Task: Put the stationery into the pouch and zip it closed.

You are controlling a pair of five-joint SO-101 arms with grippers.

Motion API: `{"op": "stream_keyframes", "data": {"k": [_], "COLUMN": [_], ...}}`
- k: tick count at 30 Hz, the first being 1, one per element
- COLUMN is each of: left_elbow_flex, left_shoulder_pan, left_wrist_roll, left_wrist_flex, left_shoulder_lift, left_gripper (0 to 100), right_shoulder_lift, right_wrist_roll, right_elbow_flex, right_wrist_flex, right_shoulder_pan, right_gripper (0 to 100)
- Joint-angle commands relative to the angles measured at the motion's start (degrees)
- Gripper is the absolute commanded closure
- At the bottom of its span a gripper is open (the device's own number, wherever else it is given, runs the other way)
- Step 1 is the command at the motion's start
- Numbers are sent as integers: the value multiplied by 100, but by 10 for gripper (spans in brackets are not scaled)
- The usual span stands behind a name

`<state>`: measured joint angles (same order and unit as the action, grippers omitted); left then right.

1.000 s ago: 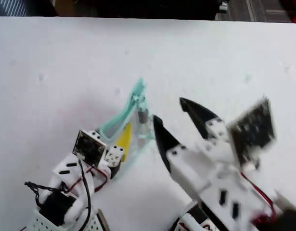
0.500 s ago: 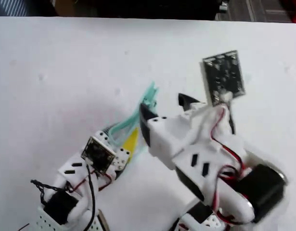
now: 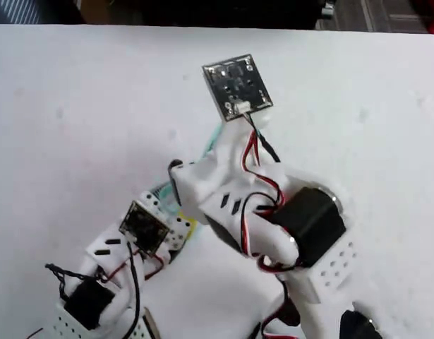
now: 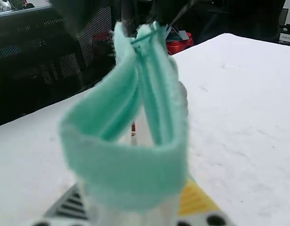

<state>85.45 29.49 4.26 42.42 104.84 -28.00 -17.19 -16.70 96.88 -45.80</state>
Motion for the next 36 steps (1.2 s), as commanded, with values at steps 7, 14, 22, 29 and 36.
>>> {"op": "stream_keyframes", "data": {"k": [7, 14, 22, 29, 36], "left_elbow_flex": [18, 18, -193, -334, -1459], "left_shoulder_pan": [22, 22, 22, 207, 312], "left_wrist_roll": [114, 114, 88, 114, 185], "left_wrist_flex": [-149, -149, 220, 466, 1837], "left_shoulder_lift": [4, 4, 4, 4, 4], "left_gripper": [980, 980, 863, 867, 810], "right_shoulder_lift": [-585, -602, -312, 268, 646], "right_wrist_roll": [9, 193, 905, 1029, 1741], "right_elbow_flex": [1292, 1345, 1925, 1521, 1327], "right_wrist_flex": [-75, -101, -171, 57, 119], "right_shoulder_pan": [-13, -48, -119, 75, 558], "right_gripper": [709, 725, 820, 902, 983]}}
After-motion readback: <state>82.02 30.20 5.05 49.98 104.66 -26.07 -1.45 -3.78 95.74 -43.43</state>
